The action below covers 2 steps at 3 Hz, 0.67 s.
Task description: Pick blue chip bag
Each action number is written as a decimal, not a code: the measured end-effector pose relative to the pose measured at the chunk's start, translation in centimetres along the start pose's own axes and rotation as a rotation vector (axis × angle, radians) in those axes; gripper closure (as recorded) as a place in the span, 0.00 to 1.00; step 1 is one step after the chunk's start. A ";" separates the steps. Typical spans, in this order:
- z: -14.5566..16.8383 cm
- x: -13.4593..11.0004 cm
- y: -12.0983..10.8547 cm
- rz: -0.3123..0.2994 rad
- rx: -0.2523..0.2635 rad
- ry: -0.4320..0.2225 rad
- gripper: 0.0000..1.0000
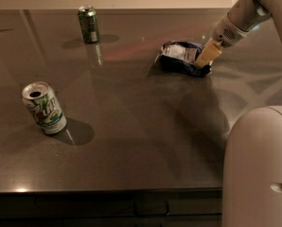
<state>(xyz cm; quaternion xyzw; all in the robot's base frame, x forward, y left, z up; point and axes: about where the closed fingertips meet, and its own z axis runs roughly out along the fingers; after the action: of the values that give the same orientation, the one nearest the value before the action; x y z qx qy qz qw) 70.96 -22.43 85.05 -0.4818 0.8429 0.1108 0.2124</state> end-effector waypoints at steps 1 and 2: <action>-1.2 -0.9 1.1 -0.015 -0.020 -0.015 0.87; -3.1 -2.4 2.6 -0.034 -0.043 -0.052 1.00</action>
Offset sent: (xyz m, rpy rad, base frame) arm -0.0426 0.0285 0.0777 0.0982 0.0001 0.0945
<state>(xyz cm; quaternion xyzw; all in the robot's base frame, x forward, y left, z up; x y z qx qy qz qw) 69.01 -20.47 88.82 -0.4973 0.8263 0.1377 0.2256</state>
